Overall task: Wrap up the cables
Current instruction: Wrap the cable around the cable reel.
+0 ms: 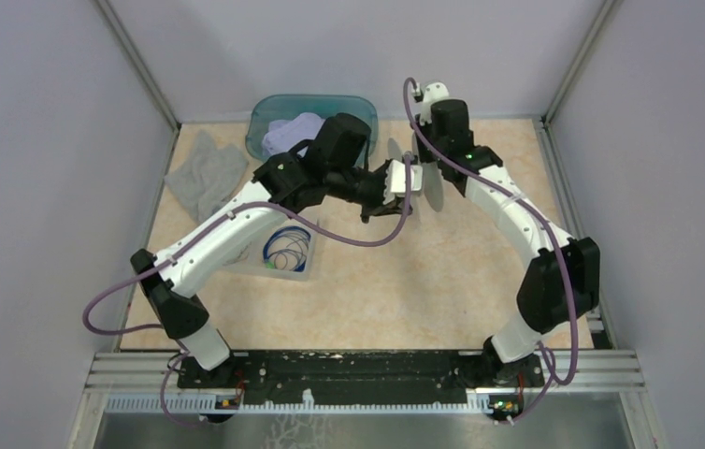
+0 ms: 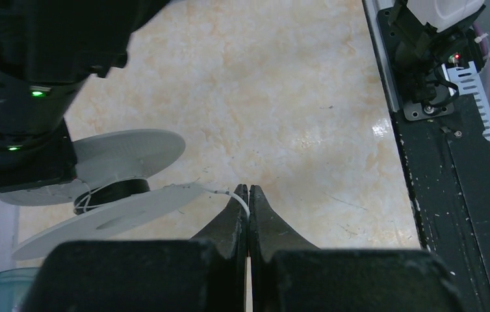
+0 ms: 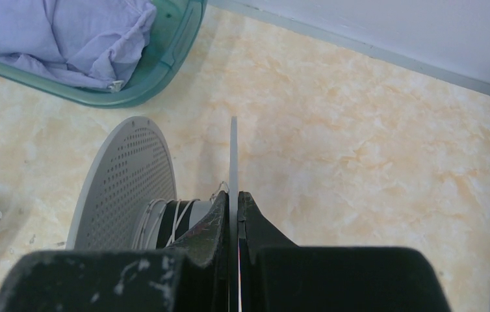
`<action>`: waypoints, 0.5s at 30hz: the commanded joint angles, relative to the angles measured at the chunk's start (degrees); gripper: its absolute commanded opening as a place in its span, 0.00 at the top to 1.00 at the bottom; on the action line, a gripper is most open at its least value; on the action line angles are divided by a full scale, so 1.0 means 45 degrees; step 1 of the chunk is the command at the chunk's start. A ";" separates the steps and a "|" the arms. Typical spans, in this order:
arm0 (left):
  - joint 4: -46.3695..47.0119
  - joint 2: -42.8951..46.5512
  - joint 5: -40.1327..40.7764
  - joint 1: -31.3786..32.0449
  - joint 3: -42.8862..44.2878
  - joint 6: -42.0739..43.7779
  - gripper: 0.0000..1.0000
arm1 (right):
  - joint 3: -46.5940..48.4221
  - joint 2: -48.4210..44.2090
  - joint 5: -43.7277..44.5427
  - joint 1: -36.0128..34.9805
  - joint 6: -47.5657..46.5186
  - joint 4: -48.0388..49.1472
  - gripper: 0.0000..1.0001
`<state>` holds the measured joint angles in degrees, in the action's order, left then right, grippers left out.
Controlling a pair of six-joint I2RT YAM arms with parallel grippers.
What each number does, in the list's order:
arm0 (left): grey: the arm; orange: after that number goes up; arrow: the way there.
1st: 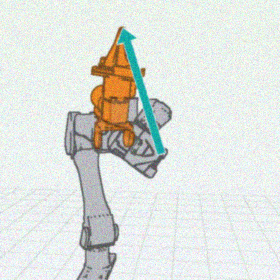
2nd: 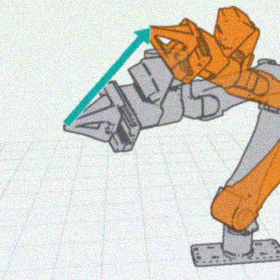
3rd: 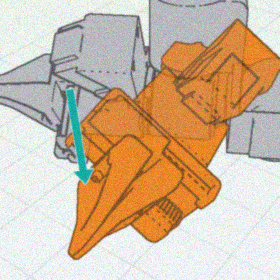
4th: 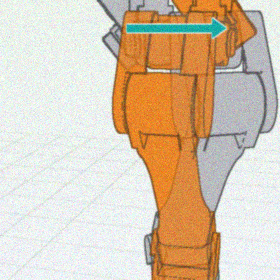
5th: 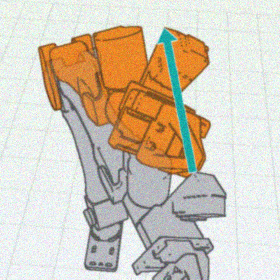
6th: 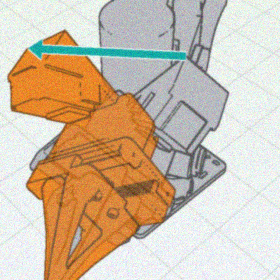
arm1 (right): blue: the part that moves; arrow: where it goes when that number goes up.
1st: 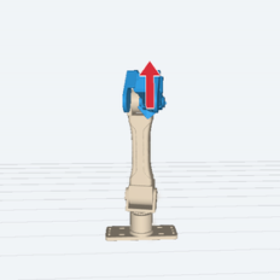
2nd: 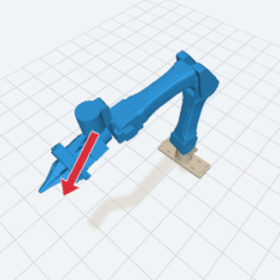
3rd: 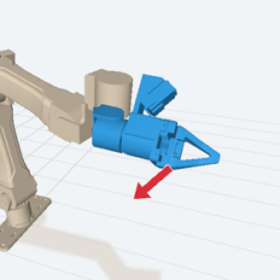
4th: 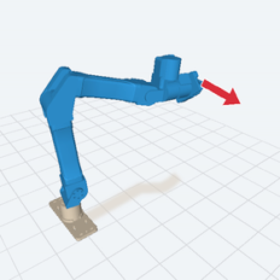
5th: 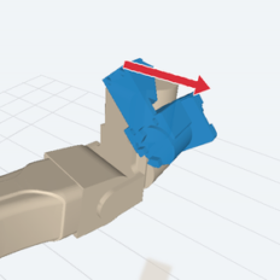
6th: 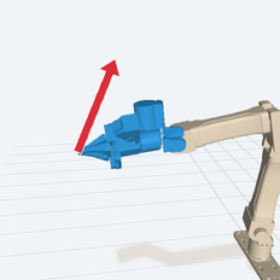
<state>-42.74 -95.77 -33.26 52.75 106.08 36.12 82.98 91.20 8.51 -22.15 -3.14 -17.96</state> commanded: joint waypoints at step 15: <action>0.4436 -0.0261 0.0048 -0.3634 0.0044 -0.4685 0.99 | -0.1979 -0.2116 -0.2903 -0.0263 -0.1072 0.1132 1.00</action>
<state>-30.52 -96.49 -31.35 38.94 107.15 20.18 74.17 85.12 -0.08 -22.81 -6.48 -15.77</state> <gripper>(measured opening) 0.008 0.022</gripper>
